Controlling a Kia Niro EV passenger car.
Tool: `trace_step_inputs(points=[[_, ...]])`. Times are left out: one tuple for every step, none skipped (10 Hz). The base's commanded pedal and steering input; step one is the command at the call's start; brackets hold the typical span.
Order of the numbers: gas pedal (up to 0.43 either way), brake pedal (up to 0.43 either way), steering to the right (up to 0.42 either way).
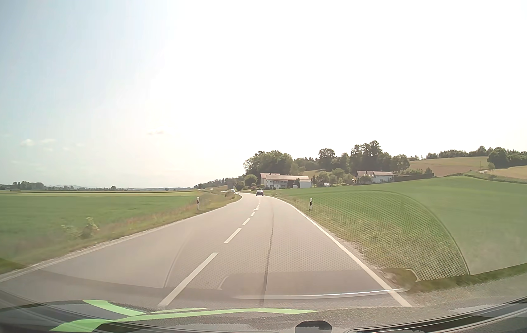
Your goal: Follow the waypoints while adhering to traffic rules and regulations
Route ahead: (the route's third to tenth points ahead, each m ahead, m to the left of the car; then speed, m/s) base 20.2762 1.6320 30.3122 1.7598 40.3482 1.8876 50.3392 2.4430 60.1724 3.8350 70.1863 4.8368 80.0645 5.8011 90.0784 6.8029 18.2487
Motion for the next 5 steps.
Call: trace_step_inputs(points=[[0.280,0.000,-0.008],[0.260,0.000,-0.008],[0.248,0.000,-0.008],[0.248,0.000,-0.008],[0.248,0.000,-0.009]])
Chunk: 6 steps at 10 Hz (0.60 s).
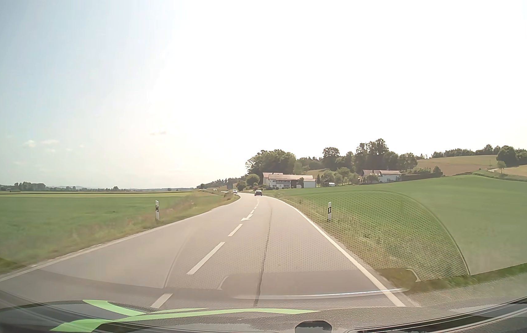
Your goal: Follow the waypoints while adhering to traffic rules and regulations
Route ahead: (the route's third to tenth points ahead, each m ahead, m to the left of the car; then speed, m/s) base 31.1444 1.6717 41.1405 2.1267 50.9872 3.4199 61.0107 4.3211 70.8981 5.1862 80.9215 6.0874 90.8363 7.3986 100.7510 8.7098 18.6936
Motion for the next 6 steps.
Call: trace_step_inputs(points=[[0.248,0.000,-0.011],[0.260,0.000,-0.013],[0.268,0.000,-0.013],[0.280,0.000,-0.013],[0.287,0.000,-0.013],[0.287,0.000,-0.013]])
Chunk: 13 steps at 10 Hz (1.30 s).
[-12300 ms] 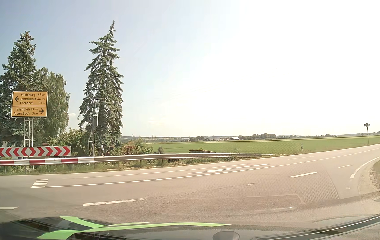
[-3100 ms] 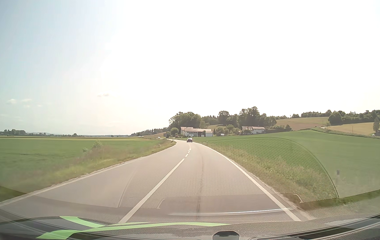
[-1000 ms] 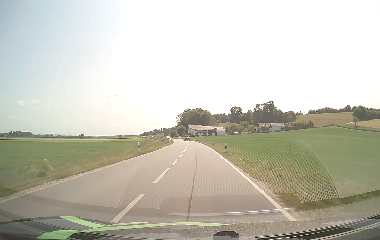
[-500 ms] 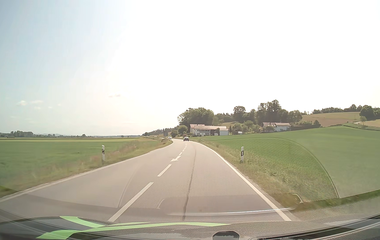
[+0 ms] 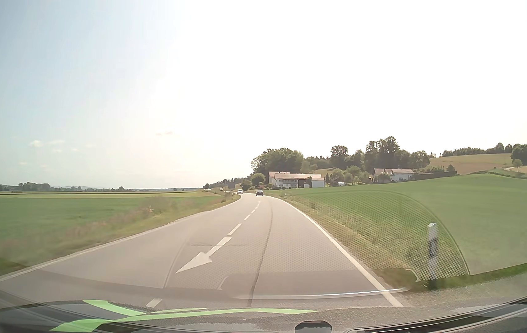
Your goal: Follow the waypoints while adhering to traffic rules and regulations
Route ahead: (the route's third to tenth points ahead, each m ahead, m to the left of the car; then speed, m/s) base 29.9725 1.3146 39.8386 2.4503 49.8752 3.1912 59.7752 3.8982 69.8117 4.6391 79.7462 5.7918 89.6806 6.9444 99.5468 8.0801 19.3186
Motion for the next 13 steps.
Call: trace_step_inputs(points=[[0.287,0.000,-0.013],[0.268,0.000,-0.013],[0.248,0.000,-0.013],[0.240,0.000,-0.012],[0.240,0.000,-0.012],[0.240,0.000,-0.011],[0.240,0.000,-0.011],[0.248,0.000,-0.011],[0.260,0.000,-0.009],[0.260,0.000,-0.008],[0.260,0.000,-0.006],[0.248,0.000,-0.006],[0.240,0.000,-0.006]])
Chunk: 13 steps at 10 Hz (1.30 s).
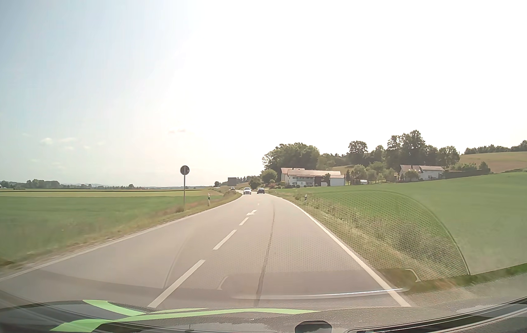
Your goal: Follow the waypoints while adhering to traffic rules and regulations
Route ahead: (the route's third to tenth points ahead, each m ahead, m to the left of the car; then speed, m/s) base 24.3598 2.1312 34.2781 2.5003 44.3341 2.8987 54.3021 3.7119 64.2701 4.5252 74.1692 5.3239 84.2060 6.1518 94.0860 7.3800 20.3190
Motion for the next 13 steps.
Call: trace_step_inputs(points=[[0.240,0.000,-0.006],[0.240,0.000,-0.006],[0.240,0.000,-0.007],[0.240,0.000,-0.007],[0.240,0.000,-0.008],[0.228,0.000,-0.011],[0.220,0.000,-0.013],[0.220,0.000,-0.013],[0.220,0.000,-0.013],[0.220,0.000,-0.012],[0.220,0.000,-0.012],[0.220,0.000,-0.012],[0.197,0.000,-0.012]])
